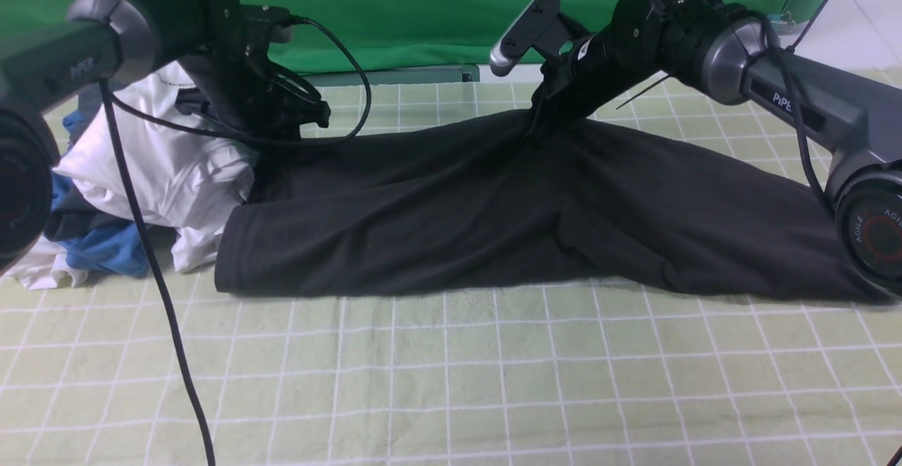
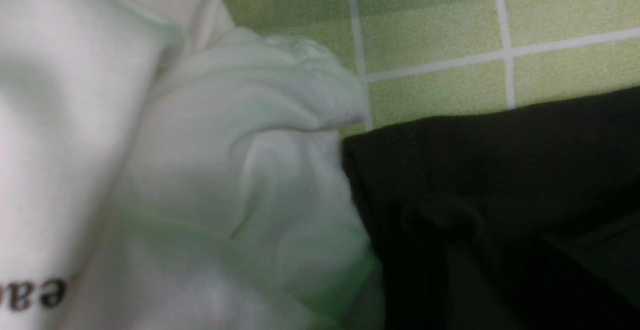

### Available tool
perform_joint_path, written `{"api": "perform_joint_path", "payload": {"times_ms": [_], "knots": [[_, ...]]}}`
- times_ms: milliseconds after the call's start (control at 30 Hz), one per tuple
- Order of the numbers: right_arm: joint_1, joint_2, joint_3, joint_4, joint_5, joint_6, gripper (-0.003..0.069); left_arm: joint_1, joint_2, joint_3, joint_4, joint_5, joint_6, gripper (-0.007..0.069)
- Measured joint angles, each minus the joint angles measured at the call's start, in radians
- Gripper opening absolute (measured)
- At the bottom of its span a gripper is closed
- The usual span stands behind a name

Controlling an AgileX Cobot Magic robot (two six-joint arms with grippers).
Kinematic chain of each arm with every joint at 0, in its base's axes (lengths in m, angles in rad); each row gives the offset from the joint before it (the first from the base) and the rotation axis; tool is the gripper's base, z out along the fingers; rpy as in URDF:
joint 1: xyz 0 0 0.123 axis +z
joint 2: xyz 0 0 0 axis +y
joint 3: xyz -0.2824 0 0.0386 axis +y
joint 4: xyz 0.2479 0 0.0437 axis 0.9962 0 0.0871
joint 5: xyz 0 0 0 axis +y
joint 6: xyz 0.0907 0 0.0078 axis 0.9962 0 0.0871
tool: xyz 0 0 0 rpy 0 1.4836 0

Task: Fold a long-sleeved shirt over a green coffee tablecloth.
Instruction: 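Fold the black garment in half by bringing its near edge over to the far edge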

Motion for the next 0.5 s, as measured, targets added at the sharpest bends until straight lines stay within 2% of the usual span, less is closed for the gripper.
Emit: {"api": "perform_joint_path", "payload": {"times_ms": [33, 67, 133, 500], "knots": [[0.000, 0.000, 0.000, 0.000, 0.000, 0.000, 0.0065, 0.000, 0.000, 0.000, 0.000, 0.000, 0.005, 0.0122], [0.000, 0.000, 0.000, 0.000, 0.000, 0.000, 0.0065, 0.000, 0.000, 0.000, -0.007, 0.000, 0.019, 0.0062], [0.000, 0.000, 0.000, 0.000, 0.001, 0.000, 0.0065, 0.000, -0.001, 0.000, -0.002, 0.000, 0.023, 0.0029], [-0.001, 0.000, 0.000, -0.008, -0.039, 0.000, 0.0073, 0.000, -0.059, -0.084, 0.129, -0.022, -0.087, 0.0020]]}}
